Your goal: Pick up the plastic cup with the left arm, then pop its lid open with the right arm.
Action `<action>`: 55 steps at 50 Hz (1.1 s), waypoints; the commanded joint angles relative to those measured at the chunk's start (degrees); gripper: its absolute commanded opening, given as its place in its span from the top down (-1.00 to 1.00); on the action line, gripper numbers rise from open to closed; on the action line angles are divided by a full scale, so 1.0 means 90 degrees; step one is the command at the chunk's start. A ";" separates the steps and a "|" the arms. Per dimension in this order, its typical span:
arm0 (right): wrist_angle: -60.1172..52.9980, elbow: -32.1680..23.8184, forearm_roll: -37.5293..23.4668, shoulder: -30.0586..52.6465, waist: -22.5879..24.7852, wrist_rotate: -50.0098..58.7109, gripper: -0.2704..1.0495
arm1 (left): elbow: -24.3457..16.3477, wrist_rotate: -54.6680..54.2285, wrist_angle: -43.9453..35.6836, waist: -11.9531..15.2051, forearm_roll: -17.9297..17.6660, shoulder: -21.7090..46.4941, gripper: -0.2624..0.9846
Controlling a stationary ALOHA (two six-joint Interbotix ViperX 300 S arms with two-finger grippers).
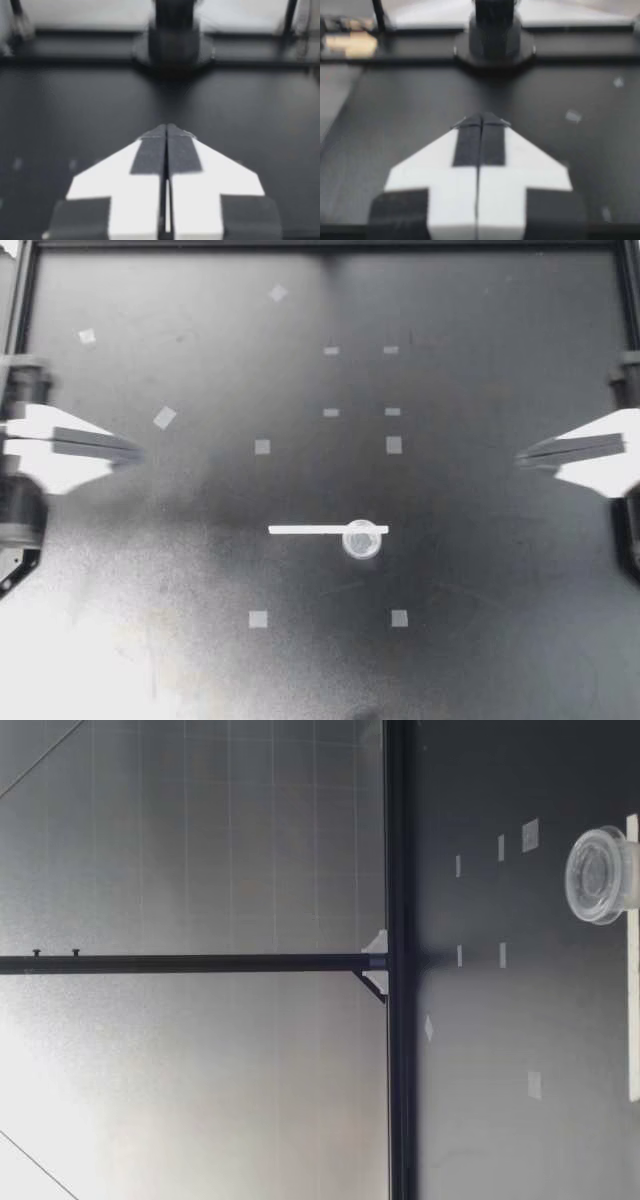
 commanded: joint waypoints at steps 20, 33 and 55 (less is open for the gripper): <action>-0.0518 -0.0459 0.0039 0.2285 -0.0010 0.1074 0.73 | -0.0830 -0.0195 -0.1191 0.0000 -0.0049 0.3027 0.76; -0.0889 -0.0293 0.0029 0.3154 -0.0010 0.1719 0.73 | -0.1299 -0.0400 -0.1162 0.0000 -0.0049 0.4336 0.76; -0.1211 -0.0391 0.0029 0.4424 0.0000 0.2119 0.73 | -0.1436 -0.0449 -0.1289 0.0010 -0.0049 0.4980 0.33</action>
